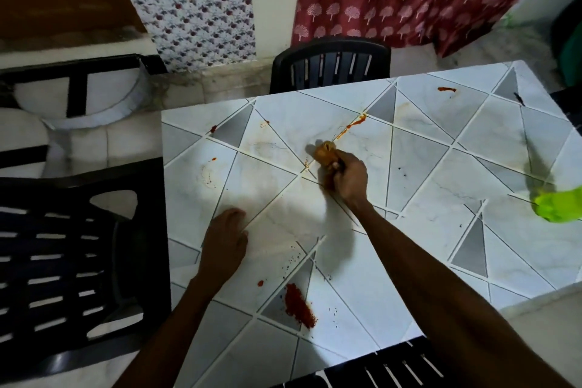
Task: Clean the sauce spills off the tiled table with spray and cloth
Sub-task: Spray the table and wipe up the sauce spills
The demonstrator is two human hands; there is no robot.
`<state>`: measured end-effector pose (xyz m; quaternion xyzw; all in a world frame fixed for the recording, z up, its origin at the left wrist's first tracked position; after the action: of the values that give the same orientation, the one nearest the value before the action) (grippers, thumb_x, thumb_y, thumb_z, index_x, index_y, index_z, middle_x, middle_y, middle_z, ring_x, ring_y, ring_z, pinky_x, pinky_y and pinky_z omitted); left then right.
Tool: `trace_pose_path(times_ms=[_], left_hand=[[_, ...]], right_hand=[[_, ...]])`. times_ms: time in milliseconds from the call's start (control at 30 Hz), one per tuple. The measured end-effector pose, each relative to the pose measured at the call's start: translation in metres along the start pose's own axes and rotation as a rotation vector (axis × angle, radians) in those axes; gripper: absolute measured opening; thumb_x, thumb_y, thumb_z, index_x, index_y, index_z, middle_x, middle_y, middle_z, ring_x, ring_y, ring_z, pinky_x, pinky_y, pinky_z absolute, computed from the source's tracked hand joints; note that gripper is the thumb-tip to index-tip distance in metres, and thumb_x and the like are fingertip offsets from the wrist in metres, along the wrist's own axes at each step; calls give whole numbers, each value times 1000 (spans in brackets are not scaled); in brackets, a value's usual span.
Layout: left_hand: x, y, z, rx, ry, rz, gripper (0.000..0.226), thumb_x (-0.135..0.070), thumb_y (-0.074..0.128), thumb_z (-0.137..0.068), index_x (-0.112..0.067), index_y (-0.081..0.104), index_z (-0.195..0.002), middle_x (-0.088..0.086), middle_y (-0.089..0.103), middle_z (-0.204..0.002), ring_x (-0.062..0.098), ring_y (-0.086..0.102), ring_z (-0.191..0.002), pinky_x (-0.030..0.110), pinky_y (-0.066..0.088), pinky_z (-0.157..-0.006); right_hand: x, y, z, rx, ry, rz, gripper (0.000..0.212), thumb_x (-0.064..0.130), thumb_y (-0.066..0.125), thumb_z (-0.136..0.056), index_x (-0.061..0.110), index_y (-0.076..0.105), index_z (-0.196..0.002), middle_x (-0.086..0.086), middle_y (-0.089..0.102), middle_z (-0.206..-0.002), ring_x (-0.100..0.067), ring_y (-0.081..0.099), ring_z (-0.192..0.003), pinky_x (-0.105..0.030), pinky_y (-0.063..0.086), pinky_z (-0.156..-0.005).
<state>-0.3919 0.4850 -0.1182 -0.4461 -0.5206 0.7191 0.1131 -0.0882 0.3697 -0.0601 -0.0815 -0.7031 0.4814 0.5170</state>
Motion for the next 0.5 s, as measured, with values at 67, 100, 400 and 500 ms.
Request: trace_pose_path(times_ms=[67, 100, 400, 500], left_hand=[[10, -2, 7, -5, -35, -6, 45, -27, 52, -87, -4, 60, -125, 15, 57, -128, 34, 56, -115, 46, 49, -97], [13, -3, 10, -5, -37, -9, 44, -25, 53, -87, -4, 60, -125, 15, 57, -128, 35, 56, -114, 46, 50, -97], [13, -9, 23, -33, -23, -15, 43, -22, 56, -85, -6, 61, -124, 14, 57, -130, 32, 55, -117, 41, 48, -97], [13, -12, 29, -52, -13, 0, 43, -27, 50, -88, -6, 62, -124, 14, 57, -130, 30, 53, -118, 41, 47, -98]], right_hand=[[0, 19, -8, 37, 55, 5, 43, 5, 50, -81, 20, 73, -114, -5, 74, -104, -18, 70, -93, -21, 46, -74], [3, 30, -5, 77, 58, -17, 44, 5, 50, -80, 24, 73, -112, -6, 74, -101, -25, 69, -91, -23, 47, -73], [70, 59, 125, 309, -565, -78, 44, -4, 65, -83, 25, 65, -116, 2, 73, -106, -17, 60, -83, -35, 47, -76], [52, 67, 160, 451, -606, -1, 44, 3, 63, -83, 22, 65, -122, -4, 72, -114, -19, 58, -87, -33, 45, -78]])
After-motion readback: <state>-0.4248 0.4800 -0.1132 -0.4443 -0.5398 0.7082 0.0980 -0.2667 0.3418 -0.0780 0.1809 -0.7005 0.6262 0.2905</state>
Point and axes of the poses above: each hand's wrist, its own z-axis away from the middle knuckle, its own y-axis out of the palm, x = y × z, the point moved 10 cm from there along -z, towards the middle knuckle
